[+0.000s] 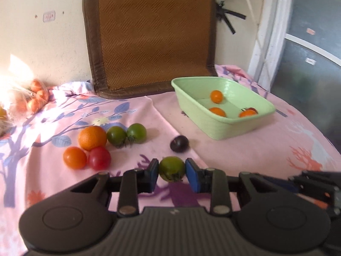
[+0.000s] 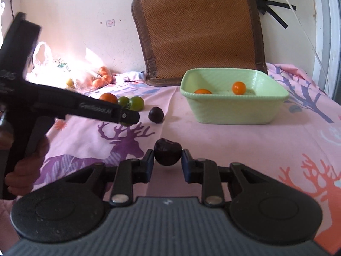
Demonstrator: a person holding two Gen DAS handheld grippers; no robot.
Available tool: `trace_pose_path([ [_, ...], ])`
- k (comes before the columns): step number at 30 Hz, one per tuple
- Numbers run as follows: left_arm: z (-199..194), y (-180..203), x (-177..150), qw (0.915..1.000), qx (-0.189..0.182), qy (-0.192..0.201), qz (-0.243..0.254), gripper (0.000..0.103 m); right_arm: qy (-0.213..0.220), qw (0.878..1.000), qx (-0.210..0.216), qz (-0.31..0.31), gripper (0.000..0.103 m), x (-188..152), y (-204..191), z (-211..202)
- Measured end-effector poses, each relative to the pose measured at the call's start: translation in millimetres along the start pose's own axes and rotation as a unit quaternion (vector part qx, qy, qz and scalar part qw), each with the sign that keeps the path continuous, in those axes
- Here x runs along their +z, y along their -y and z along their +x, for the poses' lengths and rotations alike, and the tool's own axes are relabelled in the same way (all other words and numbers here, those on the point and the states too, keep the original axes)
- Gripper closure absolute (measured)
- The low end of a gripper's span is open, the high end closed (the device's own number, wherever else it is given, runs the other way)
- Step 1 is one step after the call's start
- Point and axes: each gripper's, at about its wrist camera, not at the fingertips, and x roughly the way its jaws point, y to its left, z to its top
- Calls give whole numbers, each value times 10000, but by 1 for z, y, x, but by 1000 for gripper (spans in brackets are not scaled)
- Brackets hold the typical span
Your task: Organize fruits
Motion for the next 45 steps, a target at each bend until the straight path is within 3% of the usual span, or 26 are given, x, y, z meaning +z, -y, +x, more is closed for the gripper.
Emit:
trace_pose_path([
  [5, -34, 15, -33, 9999, 49, -97, 32, 75, 37, 10000, 38, -36, 73, -12, -7, -17],
  [11, -38, 30, -56, 9994, 265, -171, 144, 74, -19, 10000, -44, -16, 73, -30, -11, -27],
  [20, -33, 37, -57, 9982, 557, -223, 88, 72, -19, 9999, -124, 33, 72, -37, -13, -32],
  [35, -34, 36, -57, 9982, 542, -240, 83, 72, 1, 9999, -118, 88, 71, -38, -13, -32],
  [45, -35, 39, -60, 9984, 508, -213, 126, 67, 4, 9999, -113, 85, 71, -38, -13, -34],
])
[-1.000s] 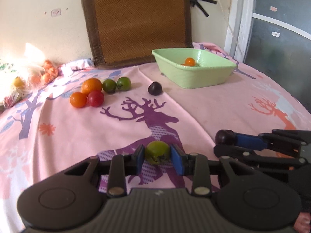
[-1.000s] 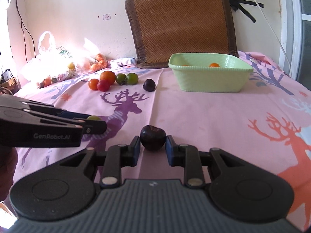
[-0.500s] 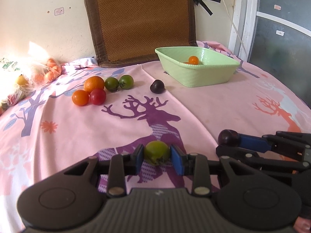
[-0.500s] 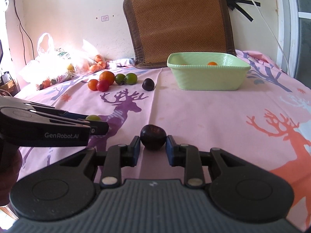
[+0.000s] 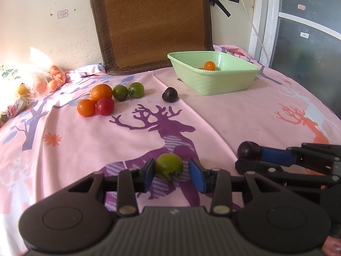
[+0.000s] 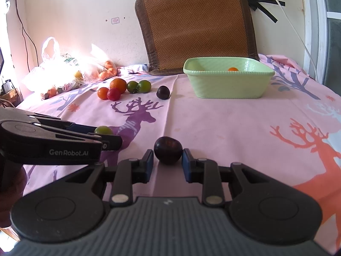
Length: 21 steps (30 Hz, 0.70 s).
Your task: Organize fruits
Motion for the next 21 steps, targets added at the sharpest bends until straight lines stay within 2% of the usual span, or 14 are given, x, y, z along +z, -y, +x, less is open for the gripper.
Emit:
trace_pose_path([
  [13, -5, -4, -6, 9998, -139, 92, -80, 63, 14, 10000, -3, -5, 70, -1, -1, -1],
  [21, -6, -1, -8, 9999, -74, 139, 10, 62, 42, 10000, -3, 9, 70, -2, -1, -2],
])
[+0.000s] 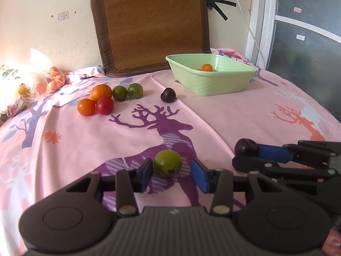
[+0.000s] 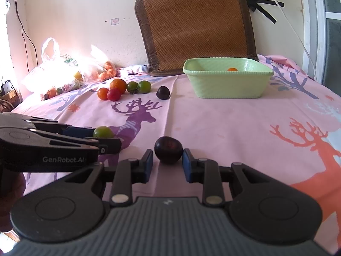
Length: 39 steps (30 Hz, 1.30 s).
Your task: Organize fruits
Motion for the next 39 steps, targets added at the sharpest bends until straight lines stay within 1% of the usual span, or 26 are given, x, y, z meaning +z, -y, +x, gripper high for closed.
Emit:
trace_pose_path([
  [5, -1, -1, -1, 10000, -6, 6, -4, 62, 0, 10000, -3, 23, 70, 0, 0, 0],
  [10, -1, 0, -2, 10000, -29, 21, 11, 58, 3, 10000, -13, 30, 70, -1, 0, 1],
  [18, -1, -1, -2, 10000, -59, 26, -7, 57, 4, 10000, -15, 39, 69, 0, 0, 1],
  [19, -1, -1, -2, 10000, -59, 27, -4, 57, 4, 10000, -12, 40, 69, 0, 0, 1],
  [21, -2, -1, -2, 10000, -57, 28, -11, 57, 1, 10000, 34, 53, 63, 0, 0, 1],
  [39, -4, -6, -4, 9999, -117, 43, -82, 57, 20, 10000, 8, 48, 63, -1, 1, 0],
])
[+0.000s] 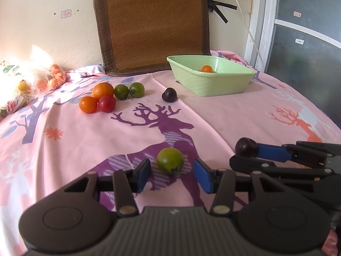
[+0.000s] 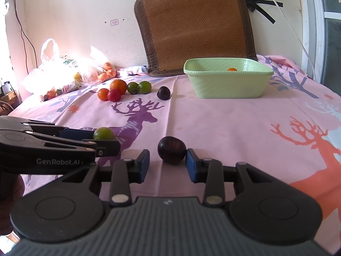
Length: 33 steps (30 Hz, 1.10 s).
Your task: Organize fruits
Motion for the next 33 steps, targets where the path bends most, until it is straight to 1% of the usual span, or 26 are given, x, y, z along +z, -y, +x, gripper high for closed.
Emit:
trace_pose_path([
  [6, 2, -3, 2, 10000, -52, 17, 31, 59, 52, 10000, -41, 9, 63, 0, -1, 1],
  [9, 4, 0, 3, 9999, -44, 43, 131, 75, 88, 9999, -47, 22, 63, 0, -1, 2],
  [10, 5, 0, 3, 9999, -65, 44, 139, 75, 97, 9999, -42, 15, 64, 0, 0, 3],
  [11, 5, 1, 3, 9999, -107, 41, 129, 75, 120, 9999, -61, 4, 71, 0, -1, 3],
  [13, 4, 1, 8, 9995, -273, 50, 125, 75, 149, 9999, -62, 8, 72, 1, 1, 2],
  [16, 2, 7, 27, 9986, -398, 231, 265, 75, 289, 9995, -19, 129, 72, 9, 10, 1],
  [19, 9, 13, 62, 9970, -583, 389, 329, 74, 542, 9983, -142, 145, 72, 26, 22, 3],
  [21, 21, 16, 90, 9954, -795, 453, 296, 74, 773, 9965, -324, 71, 72, 41, 31, 7],
  [23, 40, 22, 116, 9943, -849, 540, 351, 74, 983, 9938, -518, 102, 72, 57, 46, 14],
  [24, 51, 25, 128, 9940, -887, 533, 361, 74, 1024, 9929, -593, 147, 72, 65, 53, 19],
  [26, 78, 25, 150, 9934, -1066, 353, 218, 74, 1061, 9922, -633, 189, 72, 80, 66, 32],
  [29, 118, 23, 172, 9933, -1154, 69, 0, 74, 1031, 9921, -711, 97, 71, 94, 77, 53],
  [33, 152, 20, 182, 9926, -1189, -196, -156, 74, 902, 9934, -708, 56, 71, 99, 86, 76],
])
